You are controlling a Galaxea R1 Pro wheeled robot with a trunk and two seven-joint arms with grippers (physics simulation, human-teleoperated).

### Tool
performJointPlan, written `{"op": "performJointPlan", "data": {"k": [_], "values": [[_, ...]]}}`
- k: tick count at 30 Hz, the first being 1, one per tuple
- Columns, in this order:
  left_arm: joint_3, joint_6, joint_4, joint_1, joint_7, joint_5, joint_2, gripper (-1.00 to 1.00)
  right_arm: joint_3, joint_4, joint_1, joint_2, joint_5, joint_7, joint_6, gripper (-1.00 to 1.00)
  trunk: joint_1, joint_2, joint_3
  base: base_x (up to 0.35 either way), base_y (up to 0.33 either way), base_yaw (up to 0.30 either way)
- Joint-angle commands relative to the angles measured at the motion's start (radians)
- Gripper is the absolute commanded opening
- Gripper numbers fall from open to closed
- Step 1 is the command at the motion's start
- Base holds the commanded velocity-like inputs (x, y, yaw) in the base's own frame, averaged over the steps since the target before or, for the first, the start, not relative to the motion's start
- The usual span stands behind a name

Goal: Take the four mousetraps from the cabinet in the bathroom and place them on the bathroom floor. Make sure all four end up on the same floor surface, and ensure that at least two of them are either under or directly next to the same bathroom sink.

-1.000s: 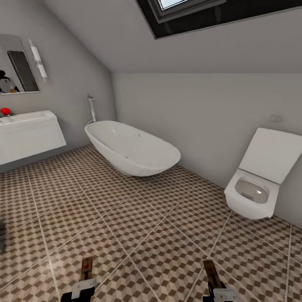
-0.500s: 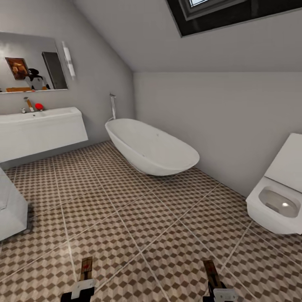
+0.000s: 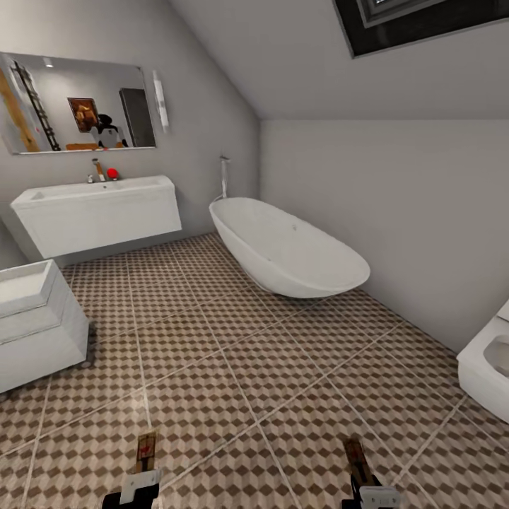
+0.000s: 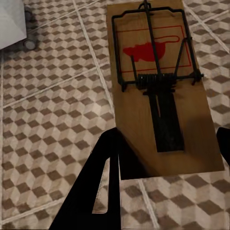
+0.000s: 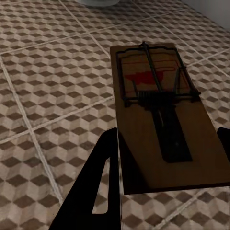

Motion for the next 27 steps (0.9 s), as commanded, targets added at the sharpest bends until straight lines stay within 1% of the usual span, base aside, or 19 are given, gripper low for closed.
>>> {"op": "performJointPlan", "data": {"k": [1, 5, 12, 19, 27], "values": [[-0.004, -0.001, 0.003, -0.001, 0.01, -0.008, -0.001, -1.0, 0.008, 0.0, 0.0, 0.0, 0.001, -0.009, -0.001, -1.0, 0.0, 0.0, -0.001, 0.0, -0.015, 0.285], [-0.004, -0.001, 0.003, -0.001, 0.01, -0.008, -0.001, -1.0, 0.009, 0.0, -0.001, 0.0, 0.001, -0.01, -0.001, -1.0, 0.0, 0.0, -0.003, 0.0, -0.084, 0.285], [-0.004, -0.001, 0.003, -0.001, 0.01, -0.008, 0.0, -1.0, 0.009, 0.0, -0.001, 0.0, 0.001, -0.009, -0.001, -1.0, 0.0, 0.0, -0.006, 0.057, -0.175, 0.285], [-0.004, -0.001, 0.003, -0.001, 0.01, -0.008, 0.0, -1.0, 0.009, 0.0, 0.0, 0.011, 0.002, -0.01, -0.002, -1.0, 0.0, 0.0, -0.008, 0.164, -0.195, 0.285], [-0.004, -0.001, 0.003, -0.001, 0.01, -0.008, 0.001, -1.0, 0.009, 0.0, 0.0, 0.013, 0.003, -0.015, -0.003, -1.0, 0.0, 0.0, -0.011, 0.197, -0.146, 0.285]]}}
